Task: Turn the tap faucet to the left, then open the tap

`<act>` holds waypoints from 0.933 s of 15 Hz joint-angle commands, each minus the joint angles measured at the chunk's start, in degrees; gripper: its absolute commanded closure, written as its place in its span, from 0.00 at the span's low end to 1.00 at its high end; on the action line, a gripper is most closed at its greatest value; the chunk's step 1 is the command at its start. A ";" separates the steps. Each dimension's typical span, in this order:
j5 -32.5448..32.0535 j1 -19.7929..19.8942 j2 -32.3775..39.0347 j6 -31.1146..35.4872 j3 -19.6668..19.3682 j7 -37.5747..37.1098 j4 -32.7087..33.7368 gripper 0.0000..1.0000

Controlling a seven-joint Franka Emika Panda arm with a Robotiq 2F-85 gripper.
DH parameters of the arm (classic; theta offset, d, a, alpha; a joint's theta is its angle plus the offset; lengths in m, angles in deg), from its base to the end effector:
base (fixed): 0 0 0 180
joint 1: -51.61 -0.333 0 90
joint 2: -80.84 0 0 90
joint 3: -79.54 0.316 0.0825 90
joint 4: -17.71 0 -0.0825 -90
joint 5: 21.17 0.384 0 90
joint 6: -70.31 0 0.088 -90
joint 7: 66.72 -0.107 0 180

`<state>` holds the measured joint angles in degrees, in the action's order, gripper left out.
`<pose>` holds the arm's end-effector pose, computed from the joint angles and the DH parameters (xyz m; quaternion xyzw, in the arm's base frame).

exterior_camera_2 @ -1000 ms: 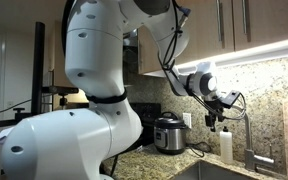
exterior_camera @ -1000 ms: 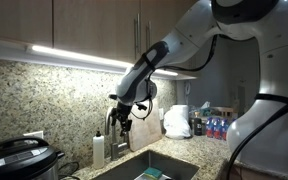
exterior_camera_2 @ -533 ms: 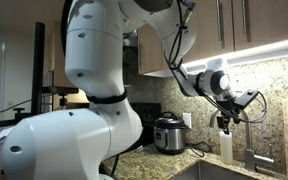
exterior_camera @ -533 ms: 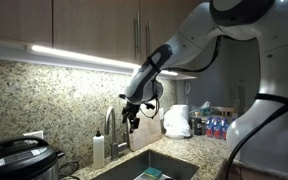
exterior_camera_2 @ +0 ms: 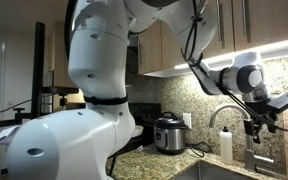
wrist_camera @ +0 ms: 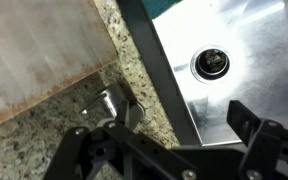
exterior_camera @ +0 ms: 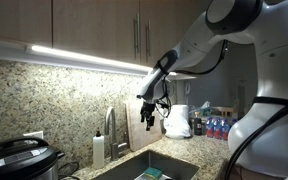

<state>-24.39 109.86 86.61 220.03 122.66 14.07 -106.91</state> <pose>0.5555 -0.1550 0.3968 0.8186 0.5446 0.1331 0.1248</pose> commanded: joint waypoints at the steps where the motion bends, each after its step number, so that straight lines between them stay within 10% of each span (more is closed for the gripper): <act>1: -0.57 -14.25 8.18 -2.07 -16.01 -0.31 5.92 0.00; 7: 6.12 -30.70 15.53 -1.11 -32.25 3.26 12.79 0.00; 14: 15.37 -32.65 17.83 -1.14 -35.13 11.26 14.70 0.00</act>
<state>-12.71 77.56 103.19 219.36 88.67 20.01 -93.55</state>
